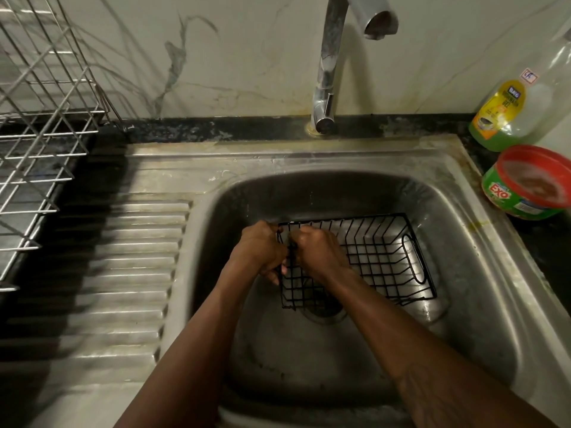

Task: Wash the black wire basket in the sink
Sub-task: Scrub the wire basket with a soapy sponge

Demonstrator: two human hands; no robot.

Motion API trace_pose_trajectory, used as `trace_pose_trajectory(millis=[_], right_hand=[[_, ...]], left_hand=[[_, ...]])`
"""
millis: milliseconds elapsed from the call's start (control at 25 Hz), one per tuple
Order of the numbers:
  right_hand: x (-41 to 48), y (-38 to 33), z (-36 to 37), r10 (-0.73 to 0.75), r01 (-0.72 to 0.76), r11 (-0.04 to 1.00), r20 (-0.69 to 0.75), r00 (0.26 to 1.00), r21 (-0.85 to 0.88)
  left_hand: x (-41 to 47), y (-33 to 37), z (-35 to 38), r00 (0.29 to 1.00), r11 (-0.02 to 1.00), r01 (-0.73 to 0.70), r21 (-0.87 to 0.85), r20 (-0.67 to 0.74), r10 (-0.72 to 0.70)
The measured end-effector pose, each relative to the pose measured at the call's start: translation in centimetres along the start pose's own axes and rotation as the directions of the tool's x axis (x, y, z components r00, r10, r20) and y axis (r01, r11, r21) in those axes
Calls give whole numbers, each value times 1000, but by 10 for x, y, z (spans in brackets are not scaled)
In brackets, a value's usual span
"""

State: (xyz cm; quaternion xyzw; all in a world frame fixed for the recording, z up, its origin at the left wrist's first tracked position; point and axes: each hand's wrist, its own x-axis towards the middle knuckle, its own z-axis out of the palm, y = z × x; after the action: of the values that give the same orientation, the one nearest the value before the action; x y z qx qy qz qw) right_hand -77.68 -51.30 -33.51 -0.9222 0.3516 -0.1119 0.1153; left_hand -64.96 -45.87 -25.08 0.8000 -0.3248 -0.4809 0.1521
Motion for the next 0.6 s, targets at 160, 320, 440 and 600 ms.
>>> trace_pose_trajectory(millis=[160,320,440,600], right_hand=[[1,0,-4,11,-13,996,16,1000,85],[-2,-2,-4,-123,151,984,-252,960,94],[0,-3,2,-123,139,985,-146,982,99],[1,-3,2,-39,91,977,-257,966,194]], left_hand=[[-1,0,1,1000,1000,-8,4,7,8],[-3,-1,-2,999,999,-40,33,-17,40],[-2,0,-3,999,998,-33,59,-2,33],[-3,1,-3,999,994,-31,101,-14,33]])
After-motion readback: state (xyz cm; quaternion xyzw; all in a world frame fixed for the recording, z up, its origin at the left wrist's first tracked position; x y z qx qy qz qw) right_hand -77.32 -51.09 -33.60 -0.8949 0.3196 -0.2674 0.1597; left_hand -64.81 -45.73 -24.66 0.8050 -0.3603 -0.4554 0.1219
